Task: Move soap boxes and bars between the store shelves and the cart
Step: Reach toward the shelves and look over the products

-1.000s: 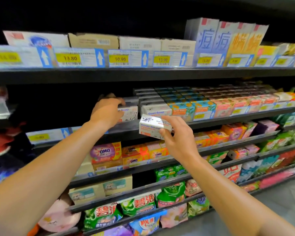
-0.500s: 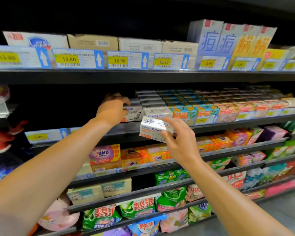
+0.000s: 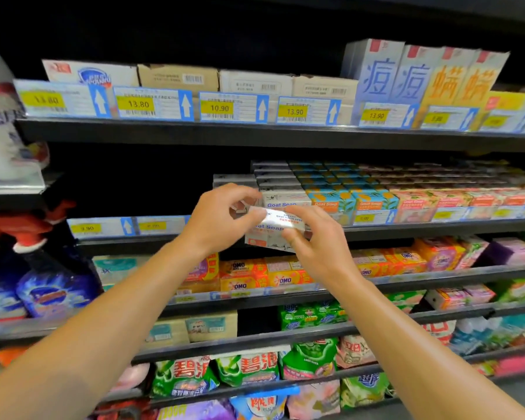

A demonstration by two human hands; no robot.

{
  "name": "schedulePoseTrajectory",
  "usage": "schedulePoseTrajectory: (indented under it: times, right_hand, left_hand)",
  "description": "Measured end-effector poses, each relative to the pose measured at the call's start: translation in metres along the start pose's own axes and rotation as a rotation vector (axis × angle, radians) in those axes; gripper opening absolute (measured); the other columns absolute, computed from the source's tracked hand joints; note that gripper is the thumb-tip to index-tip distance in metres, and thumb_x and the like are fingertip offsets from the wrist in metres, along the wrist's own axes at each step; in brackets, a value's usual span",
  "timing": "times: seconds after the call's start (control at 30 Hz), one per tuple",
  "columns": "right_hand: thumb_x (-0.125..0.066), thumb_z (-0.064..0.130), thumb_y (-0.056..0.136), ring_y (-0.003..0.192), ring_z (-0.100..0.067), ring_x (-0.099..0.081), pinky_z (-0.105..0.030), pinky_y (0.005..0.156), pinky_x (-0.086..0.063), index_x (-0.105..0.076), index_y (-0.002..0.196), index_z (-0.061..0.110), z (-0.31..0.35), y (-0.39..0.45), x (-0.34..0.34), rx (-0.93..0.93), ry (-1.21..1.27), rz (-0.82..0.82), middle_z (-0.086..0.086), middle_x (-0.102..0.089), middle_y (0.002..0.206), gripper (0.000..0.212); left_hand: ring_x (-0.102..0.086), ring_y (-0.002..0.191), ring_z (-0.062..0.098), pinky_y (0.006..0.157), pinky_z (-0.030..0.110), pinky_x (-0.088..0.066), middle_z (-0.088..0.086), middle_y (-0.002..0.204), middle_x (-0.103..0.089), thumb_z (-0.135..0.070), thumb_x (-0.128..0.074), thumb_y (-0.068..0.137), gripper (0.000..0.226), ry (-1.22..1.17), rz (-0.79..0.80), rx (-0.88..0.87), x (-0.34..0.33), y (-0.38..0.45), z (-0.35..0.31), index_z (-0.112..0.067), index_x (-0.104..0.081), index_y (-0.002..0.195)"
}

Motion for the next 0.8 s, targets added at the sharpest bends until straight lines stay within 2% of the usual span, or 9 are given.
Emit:
schedulePoseTrajectory:
  times: [0.07, 0.13, 0.2, 0.27, 0.33, 0.4, 0.57, 0.67, 0.8]
  right_hand:
    - [-0.063, 0.024, 0.096, 0.098, -0.011, -0.055, -0.023, 0.084, -0.047, -0.059, 0.134, 0.025, 0.007, 0.003, -0.003, 0.037, 0.024, 0.015, 0.008, -0.061, 0.115, 0.038]
    - [-0.063, 0.024, 0.096, 0.103, -0.009, -0.055, -0.02, 0.087, -0.047, -0.058, 0.135, 0.025, 0.014, 0.007, -0.005, 0.061, 0.045, 0.015, 0.01, -0.06, 0.119, 0.039]
    - [-0.063, 0.027, 0.095, 0.116, -0.005, -0.048, -0.02, 0.097, -0.041, -0.054, 0.138, 0.026, 0.02, 0.011, -0.004, 0.073, 0.038, -0.001, 0.013, -0.055, 0.127, 0.044]
    - [-0.064, 0.033, 0.094, 0.128, -0.003, -0.035, -0.02, 0.104, -0.03, -0.043, 0.146, 0.027, 0.023, 0.017, -0.005, 0.073, -0.004, 0.0, 0.012, -0.046, 0.138, 0.056]
    - [-0.065, 0.038, 0.092, 0.135, -0.009, -0.028, -0.025, 0.109, -0.028, -0.033, 0.151, 0.027, 0.019, 0.022, -0.007, 0.059, -0.087, 0.019, 0.009, -0.038, 0.146, 0.068]
    - [-0.063, 0.042, 0.093, 0.141, -0.015, -0.024, -0.033, 0.114, -0.027, -0.029, 0.153, 0.025, 0.012, 0.024, -0.011, 0.041, -0.208, 0.056, 0.006, -0.033, 0.152, 0.071]
    - [-0.058, 0.042, 0.095, 0.148, -0.024, -0.015, -0.04, 0.122, -0.02, -0.032, 0.153, 0.022, -0.002, 0.026, -0.026, 0.024, -0.402, 0.182, 0.0, -0.026, 0.16, 0.066]
    - [-0.058, 0.04, 0.095, 0.148, -0.024, -0.016, -0.04, 0.122, -0.02, -0.031, 0.153, 0.02, -0.004, 0.026, -0.031, 0.035, -0.419, 0.196, -0.001, -0.028, 0.159, 0.068]
    - [-0.059, 0.038, 0.095, 0.147, -0.022, -0.017, -0.039, 0.122, -0.02, -0.033, 0.153, 0.02, -0.005, 0.027, -0.031, 0.046, -0.426, 0.183, -0.001, -0.03, 0.157, 0.066]
  left_hand:
    - [-0.057, 0.099, 0.003, 0.082, 0.023, -0.049, -0.011, 0.11, -0.065, -0.05, -0.063, 0.08, 0.05, 0.081, 0.065, -0.069, -0.009, -0.012, -0.009, -0.024, -0.067, 0.122]
    - [-0.057, 0.102, 0.008, 0.084, 0.025, -0.046, -0.005, 0.114, -0.066, -0.039, -0.068, 0.082, 0.046, 0.111, 0.03, -0.096, -0.003, -0.015, -0.009, -0.022, -0.066, 0.125]
    - [-0.057, 0.104, 0.012, 0.087, 0.027, -0.045, -0.002, 0.113, -0.067, -0.036, -0.066, 0.082, 0.046, 0.15, -0.037, -0.107, 0.009, -0.013, -0.01, -0.019, -0.066, 0.124]
    - [-0.058, 0.106, 0.014, 0.09, 0.027, -0.044, -0.001, 0.113, -0.067, -0.037, -0.064, 0.082, 0.046, 0.189, -0.117, -0.082, 0.027, -0.01, -0.006, -0.017, -0.067, 0.123]
    - [-0.059, 0.108, 0.016, 0.094, 0.03, -0.045, 0.001, 0.115, -0.066, -0.038, -0.065, 0.083, 0.046, 0.207, -0.183, -0.034, 0.045, -0.004, 0.002, -0.016, -0.067, 0.123]
    - [-0.059, 0.111, 0.02, 0.097, 0.034, -0.045, 0.005, 0.119, -0.066, -0.035, -0.069, 0.085, 0.045, 0.247, -0.199, 0.015, 0.056, 0.002, 0.011, -0.015, -0.066, 0.125]
    - [-0.059, 0.109, 0.024, 0.092, 0.032, -0.045, 0.008, 0.116, -0.066, -0.031, -0.072, 0.086, 0.041, 0.397, -0.097, 0.14, 0.05, 0.019, 0.044, -0.018, -0.066, 0.125]
    - [-0.058, 0.111, 0.024, 0.093, 0.035, -0.047, 0.006, 0.118, -0.066, -0.031, -0.074, 0.083, 0.043, 0.44, -0.024, 0.2, 0.036, 0.021, 0.06, -0.02, -0.066, 0.124]
    - [-0.057, 0.111, 0.022, 0.095, 0.034, -0.047, 0.004, 0.121, -0.062, -0.032, -0.075, 0.083, 0.041, 0.446, -0.013, 0.238, 0.022, 0.02, 0.071, -0.025, -0.067, 0.123]
Point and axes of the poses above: each hand's wrist, its own y-axis towards the middle knuckle, its own x-axis out of the back of the hand, z = x × y, the point moved 10 cm from there along y, towards the middle knuckle
